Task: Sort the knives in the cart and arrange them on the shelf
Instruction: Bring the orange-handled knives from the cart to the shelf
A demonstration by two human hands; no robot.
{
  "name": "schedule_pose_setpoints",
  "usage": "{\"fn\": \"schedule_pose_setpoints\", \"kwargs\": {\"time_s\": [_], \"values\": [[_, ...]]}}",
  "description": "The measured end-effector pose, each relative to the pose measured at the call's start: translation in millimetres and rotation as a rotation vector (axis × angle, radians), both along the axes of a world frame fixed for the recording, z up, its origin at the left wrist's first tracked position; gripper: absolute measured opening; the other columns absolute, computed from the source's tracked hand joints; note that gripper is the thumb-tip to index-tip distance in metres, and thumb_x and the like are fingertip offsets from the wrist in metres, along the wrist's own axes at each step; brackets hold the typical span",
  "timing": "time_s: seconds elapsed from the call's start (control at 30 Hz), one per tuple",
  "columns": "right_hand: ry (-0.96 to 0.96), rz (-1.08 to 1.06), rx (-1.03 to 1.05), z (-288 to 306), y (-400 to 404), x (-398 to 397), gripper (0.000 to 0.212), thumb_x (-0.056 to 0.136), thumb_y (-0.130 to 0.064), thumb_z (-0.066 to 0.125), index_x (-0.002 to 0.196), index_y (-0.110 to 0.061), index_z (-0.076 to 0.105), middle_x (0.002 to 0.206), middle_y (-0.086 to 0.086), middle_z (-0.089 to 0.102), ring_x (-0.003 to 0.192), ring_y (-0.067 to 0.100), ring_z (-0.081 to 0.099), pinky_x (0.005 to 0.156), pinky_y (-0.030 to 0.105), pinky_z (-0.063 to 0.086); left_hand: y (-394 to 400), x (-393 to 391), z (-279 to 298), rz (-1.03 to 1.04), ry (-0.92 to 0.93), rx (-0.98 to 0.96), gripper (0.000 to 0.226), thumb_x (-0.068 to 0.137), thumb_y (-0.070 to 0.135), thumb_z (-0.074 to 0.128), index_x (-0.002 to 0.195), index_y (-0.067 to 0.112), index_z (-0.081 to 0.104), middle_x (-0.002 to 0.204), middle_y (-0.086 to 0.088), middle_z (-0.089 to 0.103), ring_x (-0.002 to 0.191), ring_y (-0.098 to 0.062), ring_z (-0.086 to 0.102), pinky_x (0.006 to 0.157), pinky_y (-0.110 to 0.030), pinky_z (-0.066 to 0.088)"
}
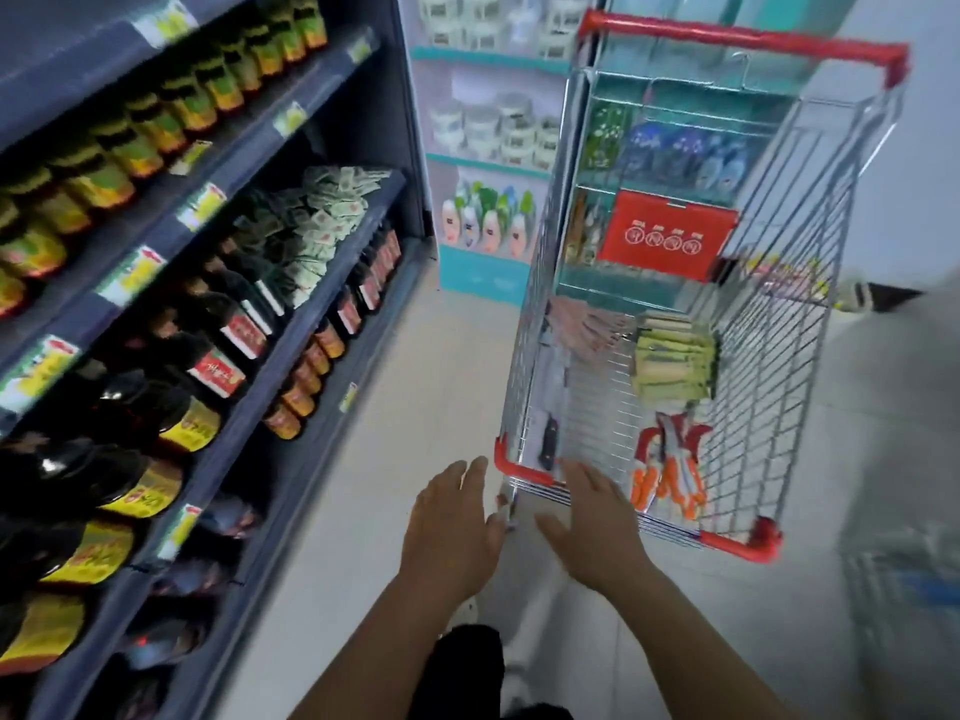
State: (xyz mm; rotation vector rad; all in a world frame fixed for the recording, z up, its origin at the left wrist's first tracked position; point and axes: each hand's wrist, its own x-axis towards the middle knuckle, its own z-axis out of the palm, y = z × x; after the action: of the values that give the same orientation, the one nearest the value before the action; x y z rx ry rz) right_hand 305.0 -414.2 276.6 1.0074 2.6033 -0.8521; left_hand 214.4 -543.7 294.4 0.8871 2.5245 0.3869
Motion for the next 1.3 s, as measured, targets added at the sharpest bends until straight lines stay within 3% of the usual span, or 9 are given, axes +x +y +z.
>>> {"fn": "schedule_pose_setpoints", "kwargs": {"time_s": [0.13, 0.23, 0.53, 0.8, 1.0, 1.13, 1.3], "values": [[0.007, -0.127, 0.016, -7, 34, -7, 0.067, 0.091, -0.044, 0.055, 0.147, -0.020, 0.026, 0.152, 0.001, 0.033, 0.139, 0.022, 0.030, 0.115, 0.036, 0.024, 49, -22, 0, -0.106, -0.035, 0.085, 0.055, 0.094, 0.033, 0.049, 0.144, 0.021, 0.030, 0.144, 0.001, 0.040, 0.129, -0.017, 0.038, 0.107, -0.027, 0.030], [0.002, -0.209, 0.013, -12, 57, -15, 0.068, 0.092, -0.039, 0.056, 0.149, -0.019, 0.024, 0.153, 0.002, 0.032, 0.140, 0.022, 0.029, 0.114, 0.034, 0.023, 83, -38, -7, -0.167, -0.091, 0.095, 0.059, 0.095, 0.033, 0.051, 0.147, 0.022, 0.027, 0.146, 0.003, 0.037, 0.131, -0.015, 0.036, 0.107, -0.026, 0.031], [-0.060, -0.399, -0.082, -54, 112, -37, 0.068, 0.094, -0.037, 0.054, 0.150, -0.018, 0.022, 0.156, 0.003, 0.027, 0.143, 0.023, 0.025, 0.115, 0.038, 0.024, 169, -67, -58, -0.274, -0.195, -0.041, 0.050, 0.089, 0.034, 0.056, 0.135, 0.021, 0.040, 0.132, -0.004, 0.049, 0.117, -0.023, 0.049, 0.098, -0.038, 0.046], [-0.129, -0.526, -0.274, -126, 157, -29, 0.070, 0.093, -0.033, 0.058, 0.150, -0.014, 0.023, 0.155, 0.005, 0.030, 0.142, 0.024, 0.029, 0.114, 0.037, 0.027, 212, -71, -119, -0.266, -0.255, -0.163, 0.063, 0.094, 0.030, 0.051, 0.147, 0.016, 0.020, 0.141, -0.008, 0.037, 0.125, -0.024, 0.039, 0.102, -0.036, 0.039], [-0.191, -0.556, -0.329, -184, 183, -17, 0.065, 0.090, -0.027, 0.060, 0.145, -0.013, 0.029, 0.142, 0.009, 0.043, 0.126, 0.025, 0.044, 0.100, 0.034, 0.039, 238, -71, -177, -0.151, -0.227, -0.254, 0.066, 0.095, 0.024, 0.050, 0.150, 0.017, 0.014, 0.146, -0.007, 0.032, 0.126, -0.024, 0.041, 0.100, -0.035, 0.043], [-0.284, -0.518, -0.329, -221, 196, -14, 0.075, 0.092, -0.023, 0.056, 0.151, -0.008, 0.013, 0.155, 0.014, 0.018, 0.140, 0.030, 0.024, 0.109, 0.037, 0.030, 250, -73, -219, -0.081, -0.253, -0.313, 0.066, 0.096, 0.025, 0.045, 0.152, 0.021, 0.011, 0.152, -0.006, 0.025, 0.133, -0.028, 0.035, 0.106, -0.041, 0.039], [-0.369, -0.501, -0.283, -258, 197, -16, 0.074, 0.092, -0.031, 0.055, 0.149, -0.011, 0.013, 0.158, 0.017, -0.004, 0.146, 0.035, 0.002, 0.117, 0.042, 0.016, 255, -76, -256, -0.011, -0.257, -0.378, 0.075, 0.095, 0.027, 0.052, 0.152, 0.023, 0.004, 0.157, -0.007, 0.014, 0.139, -0.028, 0.027, 0.110, -0.041, 0.035]]}}
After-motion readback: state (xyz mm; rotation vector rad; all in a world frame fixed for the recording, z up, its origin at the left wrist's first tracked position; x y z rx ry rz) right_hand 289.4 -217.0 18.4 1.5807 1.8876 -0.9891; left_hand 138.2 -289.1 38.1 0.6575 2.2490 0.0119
